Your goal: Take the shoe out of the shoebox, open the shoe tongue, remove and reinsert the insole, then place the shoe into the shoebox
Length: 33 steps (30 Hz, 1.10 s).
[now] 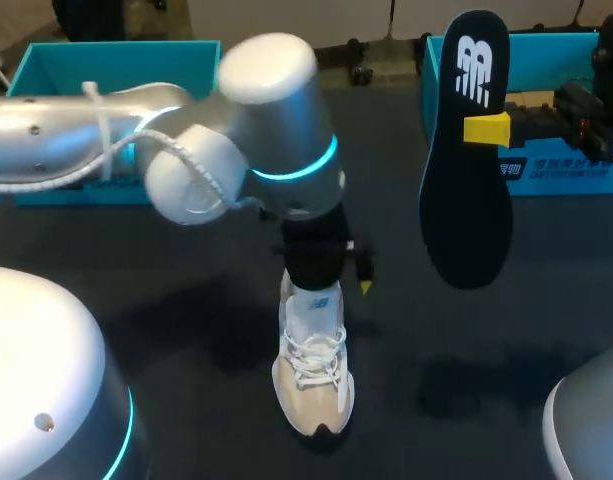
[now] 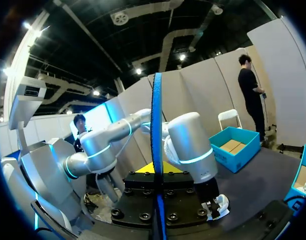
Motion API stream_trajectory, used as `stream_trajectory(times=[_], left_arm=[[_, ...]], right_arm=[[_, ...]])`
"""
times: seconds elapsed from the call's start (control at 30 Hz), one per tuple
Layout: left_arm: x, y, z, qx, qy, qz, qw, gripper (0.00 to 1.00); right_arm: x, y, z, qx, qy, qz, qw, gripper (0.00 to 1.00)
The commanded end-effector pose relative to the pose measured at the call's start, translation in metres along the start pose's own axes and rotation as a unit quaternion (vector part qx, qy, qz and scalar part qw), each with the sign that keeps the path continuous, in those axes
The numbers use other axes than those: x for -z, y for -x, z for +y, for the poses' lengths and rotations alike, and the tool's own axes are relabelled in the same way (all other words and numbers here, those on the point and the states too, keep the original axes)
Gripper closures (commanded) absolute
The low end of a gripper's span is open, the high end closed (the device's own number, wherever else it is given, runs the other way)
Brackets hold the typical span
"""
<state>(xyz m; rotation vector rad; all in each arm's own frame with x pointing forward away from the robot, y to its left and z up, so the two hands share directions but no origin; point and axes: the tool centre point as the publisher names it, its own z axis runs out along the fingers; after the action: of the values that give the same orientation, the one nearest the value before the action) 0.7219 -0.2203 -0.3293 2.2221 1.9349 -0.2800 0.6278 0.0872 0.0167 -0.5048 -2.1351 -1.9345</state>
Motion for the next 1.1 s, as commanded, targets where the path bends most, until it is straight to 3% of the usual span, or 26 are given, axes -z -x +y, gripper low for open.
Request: stream_trajectory(times=[0.03,0.27,0.6,0.8,0.83,0.87,1.1], left_arm=[[0.061,-0.023,-0.004,0.004,0.037,-0.121,0.992,0.0],[0.103,-0.024,0.019,0.01,0.042,-0.278,0.96,0.0],[0.153,-0.017,0.035,-0.008,0.063,-0.419,0.906,0.0],[0.171,-0.006,0.04,-0.026,0.052,-0.479,0.876,0.0],[0.172,-0.004,0.039,-0.034,0.036,-0.485,0.873,0.0],[0.172,-0.004,0.038,-0.038,0.016,-0.488,0.872,0.0],[0.172,-0.004,0.038,-0.038,0.016,-0.488,0.872,0.0]], right_arm=[[-0.002,0.002,0.001,-0.001,-0.001,0.001,1.0,1.0],[-0.002,0.002,0.001,-0.001,-0.001,0.001,1.0,1.0],[-0.002,0.002,0.001,-0.001,-0.001,0.001,1.0,1.0],[-0.002,0.002,0.001,-0.001,-0.001,0.001,1.0,1.0],[-0.002,0.002,0.001,-0.001,-0.001,0.001,1.0,1.0],[-0.002,0.002,0.001,-0.001,-0.001,0.001,1.0,1.0],[-0.002,0.002,0.001,-0.001,-0.001,0.001,1.0,1.0]])
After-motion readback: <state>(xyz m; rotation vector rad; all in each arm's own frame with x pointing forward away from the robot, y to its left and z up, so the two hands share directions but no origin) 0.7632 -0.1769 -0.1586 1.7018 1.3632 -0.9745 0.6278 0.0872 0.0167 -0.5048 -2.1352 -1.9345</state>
